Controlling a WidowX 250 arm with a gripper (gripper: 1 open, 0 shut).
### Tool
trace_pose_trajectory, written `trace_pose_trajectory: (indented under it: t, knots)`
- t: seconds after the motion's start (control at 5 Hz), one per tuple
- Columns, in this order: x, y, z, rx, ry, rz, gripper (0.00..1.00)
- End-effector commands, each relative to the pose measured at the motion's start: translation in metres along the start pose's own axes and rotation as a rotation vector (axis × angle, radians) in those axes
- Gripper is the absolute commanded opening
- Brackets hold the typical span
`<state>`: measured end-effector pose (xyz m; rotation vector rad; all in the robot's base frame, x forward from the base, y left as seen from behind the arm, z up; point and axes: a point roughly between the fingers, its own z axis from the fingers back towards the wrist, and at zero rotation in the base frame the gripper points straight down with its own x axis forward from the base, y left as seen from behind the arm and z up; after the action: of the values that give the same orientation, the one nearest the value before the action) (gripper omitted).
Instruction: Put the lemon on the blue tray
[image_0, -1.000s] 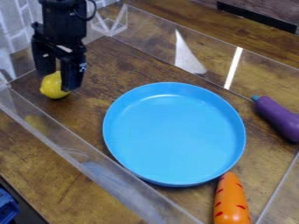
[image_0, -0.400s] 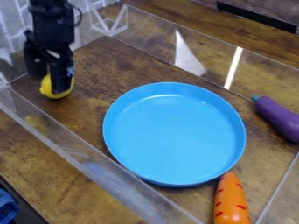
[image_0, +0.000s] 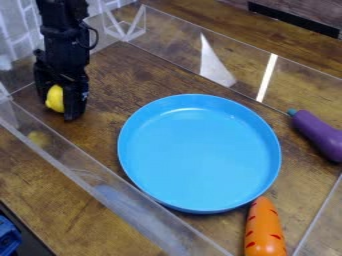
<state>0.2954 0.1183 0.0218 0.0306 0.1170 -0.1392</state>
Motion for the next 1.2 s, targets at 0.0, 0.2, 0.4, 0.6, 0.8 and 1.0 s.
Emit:
trace_pose_trajectory:
  t: [0.0, 0.2, 0.4, 0.6, 0.8, 1.0]
  knots:
    - [0.009, 0.003, 0.03, 0.043, -0.078, 0.028, 1.0]
    - [0.008, 0.003, 0.03, 0.043, -0.091, 0.013, 1.0]
    - [0.006, 0.004, 0.03, 0.042, -0.103, -0.004, 1.0]
    - [0.004, 0.005, 0.032, 0.042, -0.117, -0.019, 1.0]
    - [0.003, 0.0, 0.036, 0.047, -0.12, -0.027, 0.0]
    - [0.006, -0.019, 0.078, 0.081, -0.156, -0.046, 0.0]
